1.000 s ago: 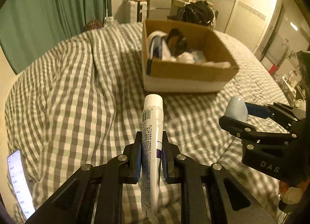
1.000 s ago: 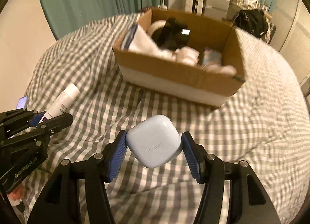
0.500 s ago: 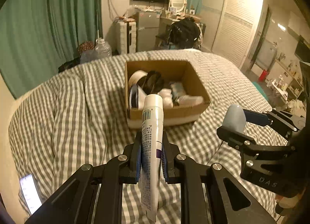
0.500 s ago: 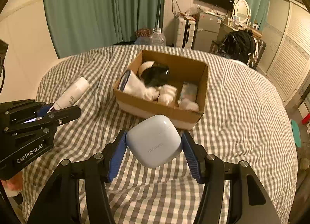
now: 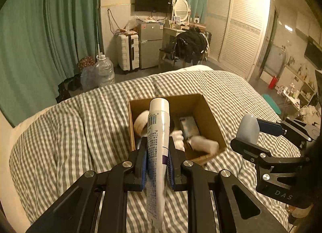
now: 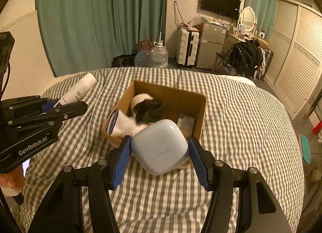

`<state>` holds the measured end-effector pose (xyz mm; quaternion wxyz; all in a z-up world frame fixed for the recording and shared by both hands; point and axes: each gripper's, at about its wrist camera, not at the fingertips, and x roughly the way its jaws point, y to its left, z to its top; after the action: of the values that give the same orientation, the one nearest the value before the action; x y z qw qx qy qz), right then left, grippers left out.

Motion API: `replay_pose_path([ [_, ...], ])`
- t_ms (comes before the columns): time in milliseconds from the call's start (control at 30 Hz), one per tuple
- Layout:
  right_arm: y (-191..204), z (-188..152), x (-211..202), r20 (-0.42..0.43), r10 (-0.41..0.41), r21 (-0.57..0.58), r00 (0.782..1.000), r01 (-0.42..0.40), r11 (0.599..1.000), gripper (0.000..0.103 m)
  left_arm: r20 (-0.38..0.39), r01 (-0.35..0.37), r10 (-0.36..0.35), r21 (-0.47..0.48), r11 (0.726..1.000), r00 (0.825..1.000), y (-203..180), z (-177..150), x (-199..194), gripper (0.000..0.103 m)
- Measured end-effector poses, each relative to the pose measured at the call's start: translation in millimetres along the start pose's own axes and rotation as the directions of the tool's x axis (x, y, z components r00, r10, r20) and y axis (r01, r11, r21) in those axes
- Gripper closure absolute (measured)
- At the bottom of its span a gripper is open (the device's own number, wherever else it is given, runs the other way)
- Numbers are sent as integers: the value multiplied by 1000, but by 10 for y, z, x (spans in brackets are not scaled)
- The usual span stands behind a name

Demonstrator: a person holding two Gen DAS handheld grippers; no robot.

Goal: Organize objects
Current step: 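Carry the toothpaste tube and earbud case into the box and open both tools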

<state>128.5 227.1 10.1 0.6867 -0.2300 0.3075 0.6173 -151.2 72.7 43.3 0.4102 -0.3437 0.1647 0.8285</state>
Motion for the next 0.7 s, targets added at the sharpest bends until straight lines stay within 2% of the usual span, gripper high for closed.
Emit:
replay_pose_path([
  [167, -126, 237, 232, 3, 8, 25, 1000, -8, 1000, 46, 2, 12, -12, 29, 1000, 1000, -40, 167, 247, 87],
  [400, -355, 460, 691, -23, 31, 84, 999, -29, 996, 46, -52, 45, -42, 47, 998, 998, -108, 245, 765, 87],
  [700, -676, 525, 1364, -96, 16, 146, 995, -2, 989, 46, -151, 136, -135, -1, 991, 979, -98, 210, 1453, 87],
])
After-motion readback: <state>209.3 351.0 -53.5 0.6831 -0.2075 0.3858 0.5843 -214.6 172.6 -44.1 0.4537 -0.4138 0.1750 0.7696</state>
